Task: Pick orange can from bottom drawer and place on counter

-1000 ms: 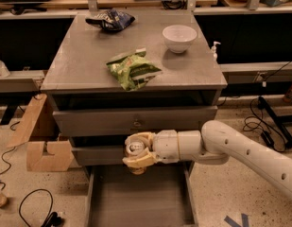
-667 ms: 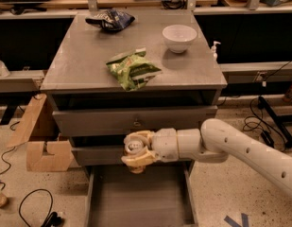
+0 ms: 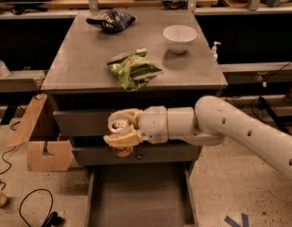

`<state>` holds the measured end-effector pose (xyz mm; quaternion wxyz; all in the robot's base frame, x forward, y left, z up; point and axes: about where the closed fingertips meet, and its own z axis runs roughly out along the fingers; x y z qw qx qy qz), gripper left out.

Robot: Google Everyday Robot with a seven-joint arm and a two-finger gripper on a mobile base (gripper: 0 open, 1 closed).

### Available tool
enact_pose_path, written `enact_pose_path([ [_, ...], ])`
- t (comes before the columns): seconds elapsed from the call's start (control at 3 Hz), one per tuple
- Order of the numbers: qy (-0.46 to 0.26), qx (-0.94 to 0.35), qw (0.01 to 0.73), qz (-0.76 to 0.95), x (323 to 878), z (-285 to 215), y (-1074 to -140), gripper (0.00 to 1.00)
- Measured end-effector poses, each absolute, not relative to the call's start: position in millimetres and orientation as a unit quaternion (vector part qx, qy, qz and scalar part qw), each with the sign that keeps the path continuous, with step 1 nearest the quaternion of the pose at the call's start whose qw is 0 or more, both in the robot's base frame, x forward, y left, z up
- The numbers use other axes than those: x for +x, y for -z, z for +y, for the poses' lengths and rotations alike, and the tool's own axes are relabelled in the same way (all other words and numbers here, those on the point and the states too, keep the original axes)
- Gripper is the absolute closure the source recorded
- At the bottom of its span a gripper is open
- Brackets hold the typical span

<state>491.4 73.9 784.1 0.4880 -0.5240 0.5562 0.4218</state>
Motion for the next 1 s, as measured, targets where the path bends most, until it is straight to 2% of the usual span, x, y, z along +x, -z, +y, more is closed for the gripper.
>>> enact_pose_path([
  [0.67,-0.361,-0.479,0.541,0.59,542.0,106.6,-945.5,1.0],
  [1.0,-0.339,-0.439,0.564,0.612,597.1,105.5,-997.6,1.0],
])
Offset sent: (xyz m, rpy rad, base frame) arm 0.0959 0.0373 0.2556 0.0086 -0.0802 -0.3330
